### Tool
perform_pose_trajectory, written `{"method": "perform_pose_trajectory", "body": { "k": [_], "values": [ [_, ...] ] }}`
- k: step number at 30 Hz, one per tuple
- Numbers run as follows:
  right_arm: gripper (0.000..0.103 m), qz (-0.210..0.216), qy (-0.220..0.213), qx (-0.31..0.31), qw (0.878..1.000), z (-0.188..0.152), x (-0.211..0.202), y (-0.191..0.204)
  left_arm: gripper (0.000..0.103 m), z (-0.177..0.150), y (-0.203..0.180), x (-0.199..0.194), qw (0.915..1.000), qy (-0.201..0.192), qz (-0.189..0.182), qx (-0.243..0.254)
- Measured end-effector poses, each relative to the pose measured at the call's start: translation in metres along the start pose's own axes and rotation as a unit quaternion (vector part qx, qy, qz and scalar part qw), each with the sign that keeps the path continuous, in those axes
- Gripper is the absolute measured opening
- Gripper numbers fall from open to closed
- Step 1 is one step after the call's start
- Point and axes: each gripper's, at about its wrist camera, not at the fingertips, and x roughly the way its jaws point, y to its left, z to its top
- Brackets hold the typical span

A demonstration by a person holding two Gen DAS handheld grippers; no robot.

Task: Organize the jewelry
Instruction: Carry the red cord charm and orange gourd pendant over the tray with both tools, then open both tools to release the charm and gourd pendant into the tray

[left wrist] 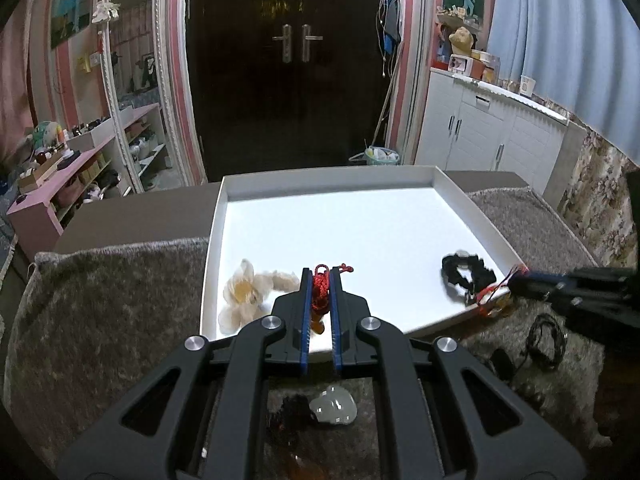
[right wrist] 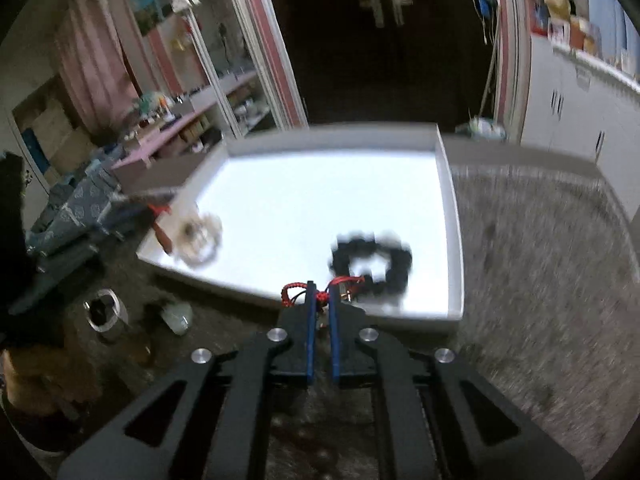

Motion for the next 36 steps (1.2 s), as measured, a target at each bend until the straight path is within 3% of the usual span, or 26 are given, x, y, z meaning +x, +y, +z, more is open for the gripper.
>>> {"method": "perform_pose_trajectory", "body": {
  "k": [7,16,30,31,34,36],
  "values": [
    [0.005,0.006,0.005,0.001,1.000,0.033,0.027,0.004,0.006,0.014,-0.001,0.026,0.9997,0.014,-0.014,-0.014],
    [0.005,0.016,0.036,-0.002,0.999,0.020,0.066,0.010,0.006,-0.002,-0.007,0.061,0.9985,0.041,-0.033,-0.018],
    [0.007,-0.001,0.039,0.004,0.999,0.015,0.081,0.003,0.009,-0.012,-0.004,0.082,0.9976,0.062,-0.024,-0.022],
    [0.008,-0.001,0.039,0.005,0.999,0.015,0.081,0.003,0.011,-0.011,-0.003,0.082,0.9976,0.061,-0.024,-0.022],
    [0.008,-0.001,0.035,0.012,0.999,0.016,0.079,0.001,0.039,-0.010,-0.002,0.078,0.9979,0.054,-0.022,-0.028],
    [0.008,0.004,0.033,0.015,0.999,0.016,0.076,0.000,0.045,-0.008,0.000,0.075,0.9981,0.050,-0.014,-0.033]
  ]
}}
